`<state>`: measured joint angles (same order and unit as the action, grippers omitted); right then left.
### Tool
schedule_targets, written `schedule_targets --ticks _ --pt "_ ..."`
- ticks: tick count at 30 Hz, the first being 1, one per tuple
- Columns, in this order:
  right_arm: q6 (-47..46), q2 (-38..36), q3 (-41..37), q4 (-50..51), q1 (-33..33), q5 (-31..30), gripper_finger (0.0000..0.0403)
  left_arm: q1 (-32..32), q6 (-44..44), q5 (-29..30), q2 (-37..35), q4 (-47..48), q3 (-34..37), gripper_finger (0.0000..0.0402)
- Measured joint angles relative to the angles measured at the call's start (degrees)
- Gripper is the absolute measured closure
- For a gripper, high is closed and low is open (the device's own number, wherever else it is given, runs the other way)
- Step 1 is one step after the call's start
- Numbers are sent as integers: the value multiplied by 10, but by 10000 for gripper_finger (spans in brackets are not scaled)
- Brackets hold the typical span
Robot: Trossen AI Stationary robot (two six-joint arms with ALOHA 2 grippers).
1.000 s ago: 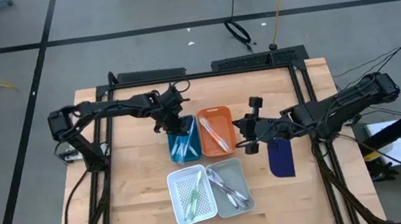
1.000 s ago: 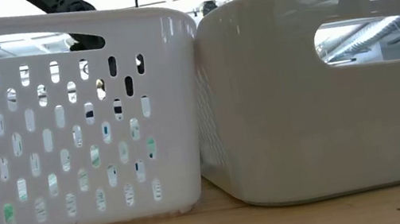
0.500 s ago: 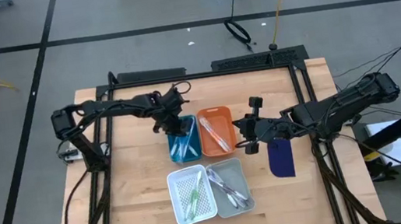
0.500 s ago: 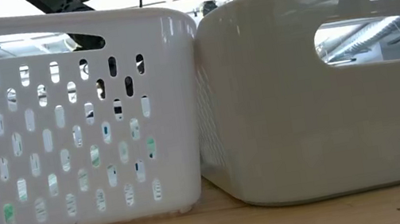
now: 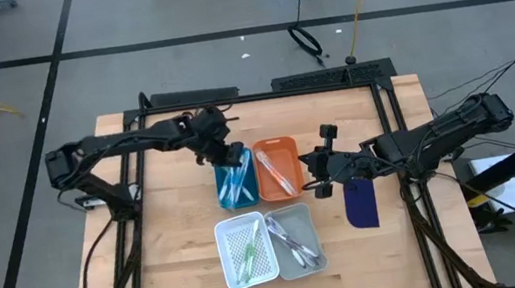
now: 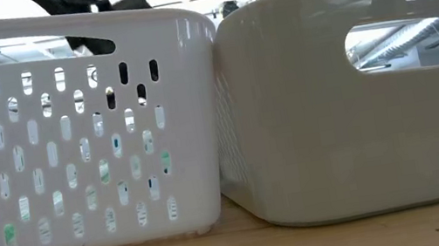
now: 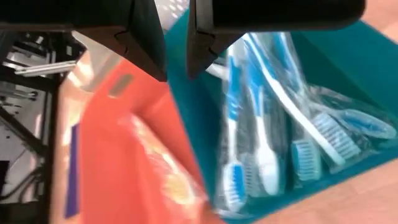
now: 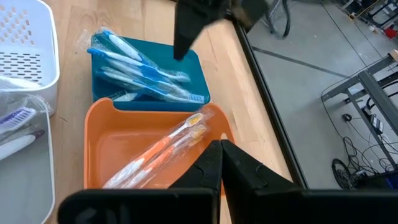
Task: Pick & Place Toothbrushes
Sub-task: Return to Home Position
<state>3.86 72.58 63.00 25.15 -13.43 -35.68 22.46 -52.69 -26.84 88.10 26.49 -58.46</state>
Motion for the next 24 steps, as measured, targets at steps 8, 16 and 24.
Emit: schedule_targets --ticks 8,16,24 --pt "-2 0 0 14 0 0 403 -65 -46 53 -81 4 0 346" --pt "-37 -13 0 20 0 -1 403 -159 -24 219 -156 1 0 346" --pt "-69 -81 0 28 0 -1 403 -239 97 345 -223 -67 0 346"
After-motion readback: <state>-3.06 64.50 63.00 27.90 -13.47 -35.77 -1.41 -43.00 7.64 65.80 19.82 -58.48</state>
